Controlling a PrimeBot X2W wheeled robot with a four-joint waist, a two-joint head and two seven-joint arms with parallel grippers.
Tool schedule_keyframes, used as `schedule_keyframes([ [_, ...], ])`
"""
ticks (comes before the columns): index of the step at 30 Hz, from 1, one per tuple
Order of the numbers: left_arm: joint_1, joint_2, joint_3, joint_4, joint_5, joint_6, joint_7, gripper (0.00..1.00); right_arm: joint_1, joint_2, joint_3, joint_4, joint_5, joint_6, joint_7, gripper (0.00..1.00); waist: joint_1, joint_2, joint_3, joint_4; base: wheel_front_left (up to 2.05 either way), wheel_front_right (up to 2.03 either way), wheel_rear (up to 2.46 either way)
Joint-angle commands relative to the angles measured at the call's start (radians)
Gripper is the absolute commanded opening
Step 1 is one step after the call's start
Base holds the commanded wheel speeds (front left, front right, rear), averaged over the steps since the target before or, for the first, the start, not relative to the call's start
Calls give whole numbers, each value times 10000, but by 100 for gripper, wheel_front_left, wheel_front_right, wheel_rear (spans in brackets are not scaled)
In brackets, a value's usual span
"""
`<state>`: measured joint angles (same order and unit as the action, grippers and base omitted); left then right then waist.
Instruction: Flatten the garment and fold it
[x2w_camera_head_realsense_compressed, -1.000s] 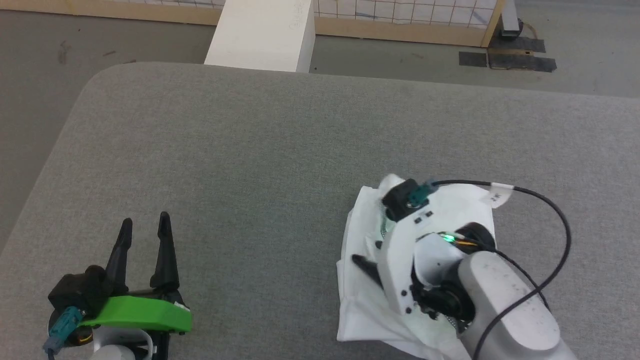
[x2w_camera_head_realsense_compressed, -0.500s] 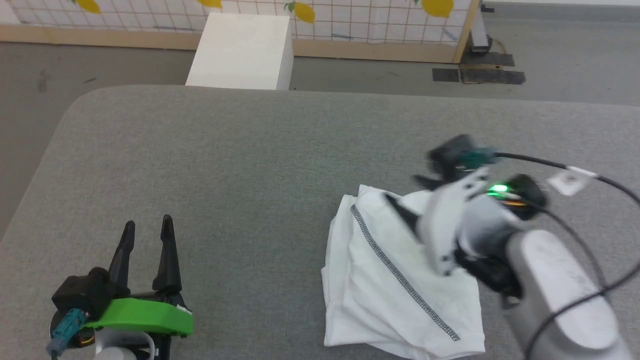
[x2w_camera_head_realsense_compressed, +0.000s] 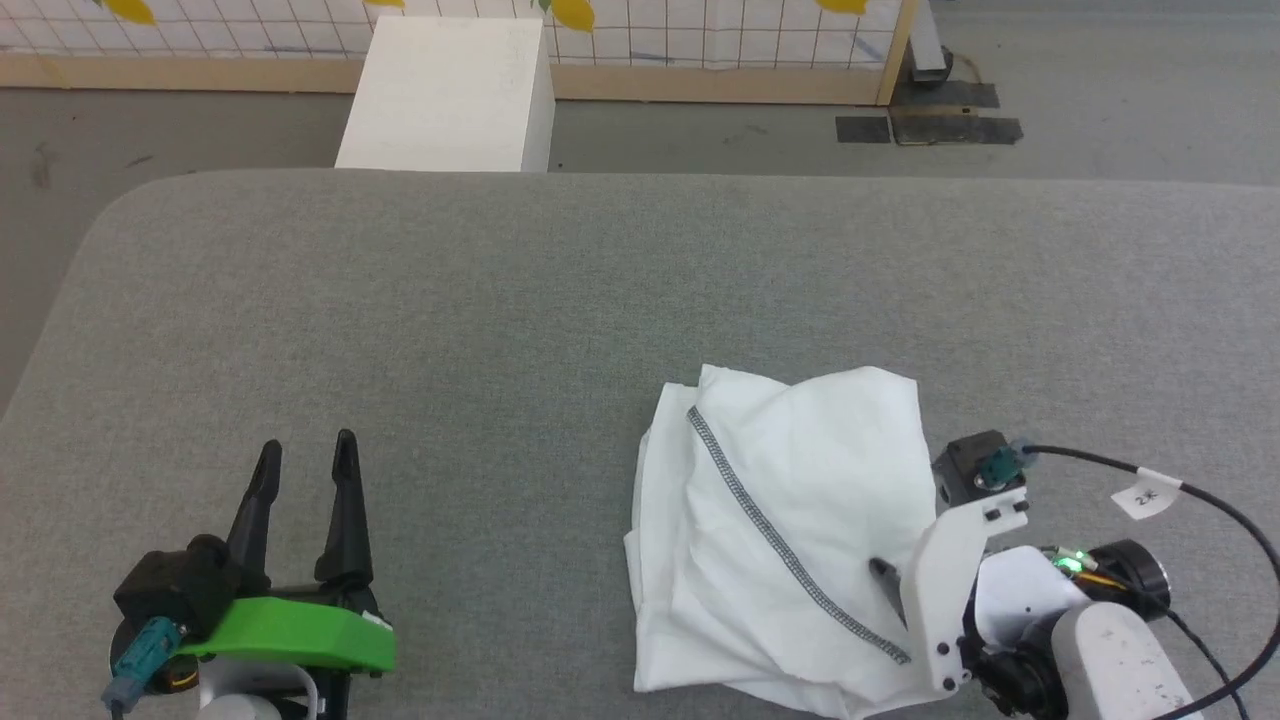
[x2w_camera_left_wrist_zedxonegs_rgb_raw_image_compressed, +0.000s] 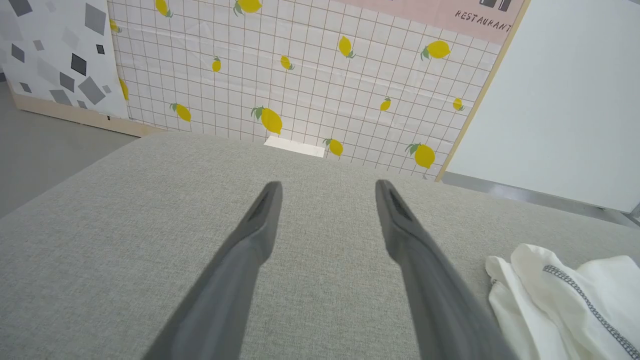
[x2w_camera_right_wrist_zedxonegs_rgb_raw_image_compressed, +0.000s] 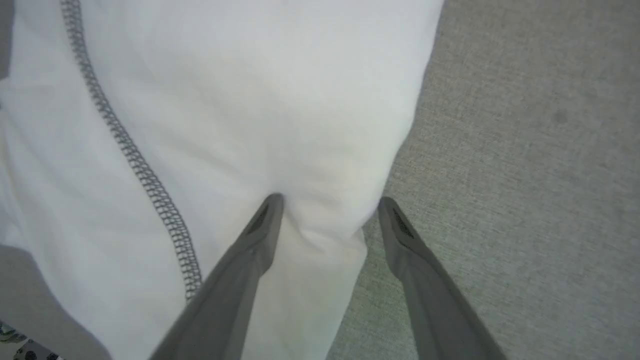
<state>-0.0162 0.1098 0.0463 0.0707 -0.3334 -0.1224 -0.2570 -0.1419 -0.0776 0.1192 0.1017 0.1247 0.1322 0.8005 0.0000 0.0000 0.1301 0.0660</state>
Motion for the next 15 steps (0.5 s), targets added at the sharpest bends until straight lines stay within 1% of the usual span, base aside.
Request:
schedule_keyframes([
  [1,-92,-27,-26,-11,62,-36,-47,100,21,55,22,244,-125,-15,-44,100,0,0,70,89,0,0,0],
  [5,-108,-32,-37,12,34,-44,-47,100,-87,125,23,833,-123,-15,-54,100,0,0,145,191,0,0,0],
  [6,-104,-32,-30,11,28,-46,-47,100,-126,138,12,925,-90,-15,-44,95,0,0,159,199,0,0,0],
  [7,-102,-33,-25,8,23,-48,-47,100,-188,149,4,986,-88,-15,-89,10,0,0,181,206,0,0,0],
  [8,-102,-34,-19,4,19,-49,-47,100,-243,156,-18,1010,-78,-15,-141,0,0,0,198,202,0,0,0],
  [9,-100,-37,-12,0,19,-50,-47,100,-292,158,7,1031,-57,-15,-157,0,0,0,204,188,0,0,0],
  [11,-107,-41,4,-27,20,-53,-47,100,-455,-34,232,969,-6,-15,-181,0,0,0,231,59,0,0,0],
  [12,-107,-33,8,-38,19,-54,-47,100,-525,-182,356,919,13,-15,-169,0,0,0,238,-27,0,0,0],
  [15,-55,51,162,-185,4,-55,-47,100,-882,-869,1032,614,188,-15,-38,0,0,0,328,-657,0,0,0],
])
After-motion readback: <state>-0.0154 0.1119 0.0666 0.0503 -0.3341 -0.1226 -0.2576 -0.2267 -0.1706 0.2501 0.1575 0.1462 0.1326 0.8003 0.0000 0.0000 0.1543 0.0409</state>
